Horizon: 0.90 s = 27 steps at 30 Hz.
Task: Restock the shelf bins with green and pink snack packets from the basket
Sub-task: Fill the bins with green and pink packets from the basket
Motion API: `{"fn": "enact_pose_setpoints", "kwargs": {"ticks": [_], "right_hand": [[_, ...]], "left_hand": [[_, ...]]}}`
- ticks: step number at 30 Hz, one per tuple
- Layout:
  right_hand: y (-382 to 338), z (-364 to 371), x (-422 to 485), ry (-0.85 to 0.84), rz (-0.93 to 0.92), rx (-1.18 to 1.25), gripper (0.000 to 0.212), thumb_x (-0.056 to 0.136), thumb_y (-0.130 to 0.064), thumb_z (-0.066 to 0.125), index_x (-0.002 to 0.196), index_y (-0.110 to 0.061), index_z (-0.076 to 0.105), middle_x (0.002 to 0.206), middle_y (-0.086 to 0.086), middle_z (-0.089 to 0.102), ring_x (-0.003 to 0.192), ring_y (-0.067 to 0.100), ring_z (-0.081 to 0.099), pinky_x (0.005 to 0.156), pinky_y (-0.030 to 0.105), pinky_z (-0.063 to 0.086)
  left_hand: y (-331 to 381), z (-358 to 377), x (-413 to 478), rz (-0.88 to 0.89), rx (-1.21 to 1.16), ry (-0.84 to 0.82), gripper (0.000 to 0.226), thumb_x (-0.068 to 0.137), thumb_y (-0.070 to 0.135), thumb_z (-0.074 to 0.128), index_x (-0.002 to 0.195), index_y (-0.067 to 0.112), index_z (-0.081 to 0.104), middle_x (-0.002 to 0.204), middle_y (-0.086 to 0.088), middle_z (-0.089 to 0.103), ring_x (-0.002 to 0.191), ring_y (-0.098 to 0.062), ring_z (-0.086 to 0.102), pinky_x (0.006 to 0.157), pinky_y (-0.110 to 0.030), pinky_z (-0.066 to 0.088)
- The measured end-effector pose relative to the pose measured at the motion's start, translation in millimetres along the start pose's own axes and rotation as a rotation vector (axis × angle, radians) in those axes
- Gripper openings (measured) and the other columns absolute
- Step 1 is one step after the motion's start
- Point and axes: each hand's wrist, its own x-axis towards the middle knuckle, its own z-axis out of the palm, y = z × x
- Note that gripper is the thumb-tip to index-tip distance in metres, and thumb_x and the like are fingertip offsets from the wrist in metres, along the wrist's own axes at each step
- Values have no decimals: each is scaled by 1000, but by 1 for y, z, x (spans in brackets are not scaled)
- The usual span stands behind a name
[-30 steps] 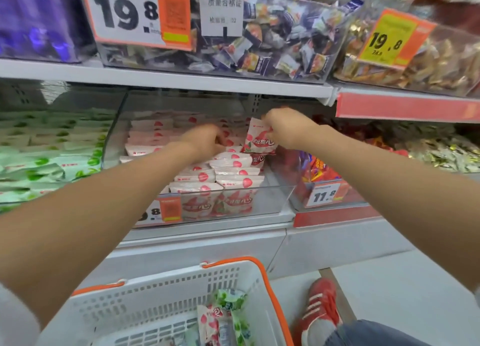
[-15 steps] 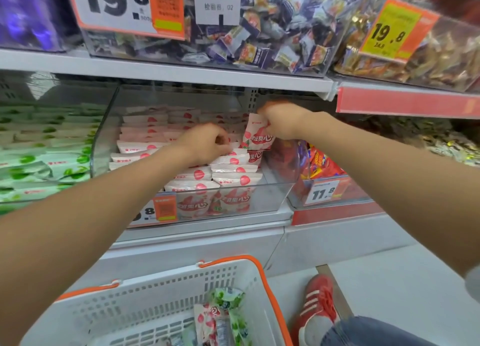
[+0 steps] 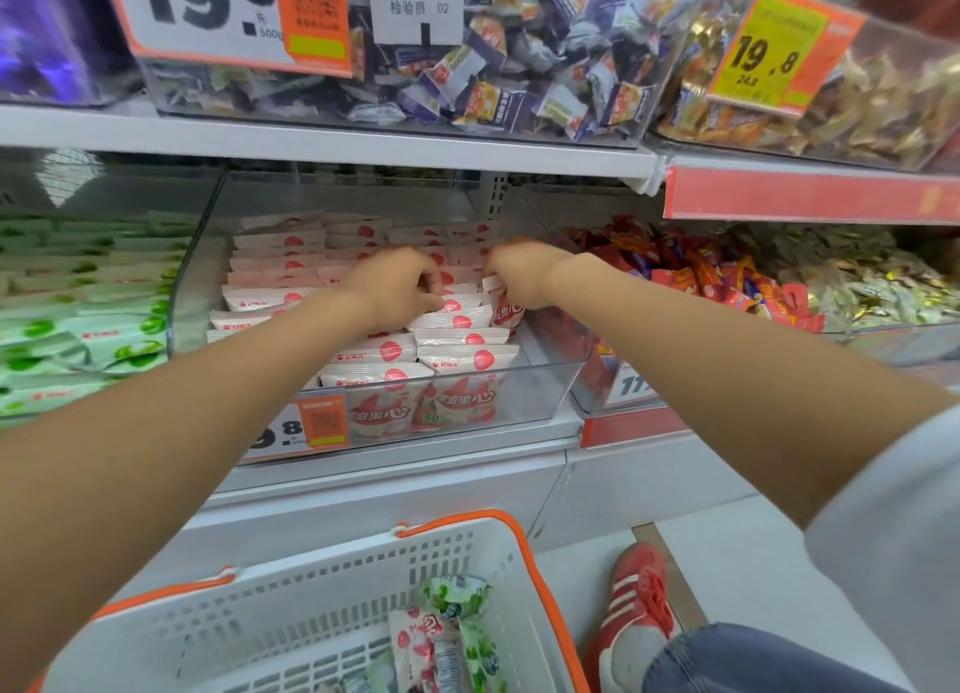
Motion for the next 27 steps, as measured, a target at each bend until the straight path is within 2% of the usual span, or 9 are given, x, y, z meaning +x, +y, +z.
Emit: {"fn": "enact_pose_setpoints", "kwargs": {"ticks": [7, 9, 11, 14, 15, 16, 19, 23, 27], "right_hand": [[-1, 8, 6, -1, -8, 24, 37, 89, 1, 54, 125, -6, 57, 122, 11, 61, 107, 28, 58, 86, 33, 48], [-4, 12, 5, -28, -27, 16, 25, 89, 1, 54, 113, -7, 60, 116, 11, 62, 97, 26, 57, 75, 29, 42], [-6, 18, 6, -44, -43, -11, 17, 88, 2, 54, 95, -13, 57, 110, 13, 64, 85, 23, 52, 71, 27, 38], [-2, 15, 7, -42, -40, 4, 14, 87, -1, 56, 89, -15, 57, 105, 12, 66, 82, 22, 53, 69, 27, 40], [1, 11, 7, -35, -24, 18, 8, 87, -5, 58, 90, -12, 59, 105, 11, 66, 82, 23, 55, 68, 28, 42], [5, 8, 8, -10, -10, 37, 10, 86, -9, 61, 96, -9, 63, 107, 11, 66, 86, 24, 57, 70, 28, 45], [9, 3, 10, 53, 26, 97, 31, 84, -13, 65, 115, -7, 63, 117, 10, 62, 104, 27, 59, 82, 29, 48], [8, 9, 15, 135, 59, 123, 28, 82, -5, 63, 109, -7, 62, 117, 13, 61, 104, 28, 58, 79, 26, 46], [5, 6, 11, 171, 94, 151, 44, 84, -3, 62, 126, -5, 51, 124, 17, 53, 110, 32, 55, 79, 27, 41]], "left_hand": [[-1, 2, -3, 5, -41, 35, 11, 90, 26, 68, 81, 20, 67, 84, 5, 66, 79, -16, 62, 74, -38, 54], [-1, 3, -6, 2, -61, 46, 9, 91, 24, 66, 84, 19, 68, 84, 6, 66, 80, -16, 63, 74, -37, 54], [-1, 3, -8, 4, -69, 52, 9, 92, 22, 64, 85, 19, 68, 85, 5, 67, 81, -16, 63, 75, -39, 54], [-1, 3, -9, 6, -61, 54, 10, 92, 21, 63, 86, 18, 70, 87, 5, 68, 82, -15, 64, 79, -42, 55], [0, 2, -10, 4, -60, 53, 11, 93, 20, 62, 86, 18, 70, 88, 4, 69, 82, -16, 64, 79, -42, 55], [0, 2, -10, 3, -59, 53, 12, 93, 20, 61, 85, 17, 71, 87, 4, 69, 82, -17, 65, 78, -43, 56], [1, 2, -11, 3, -56, 59, 14, 94, 20, 60, 86, 18, 71, 86, 5, 69, 79, -17, 65, 75, -42, 56], [1, 2, -11, 4, -41, 73, 14, 94, 19, 59, 88, 17, 72, 86, 7, 68, 78, -15, 65, 74, -40, 57], [2, 3, -11, 5, -16, 100, 14, 94, 20, 58, 90, 18, 71, 89, 6, 69, 79, -16, 65, 75, -42, 57]]}}
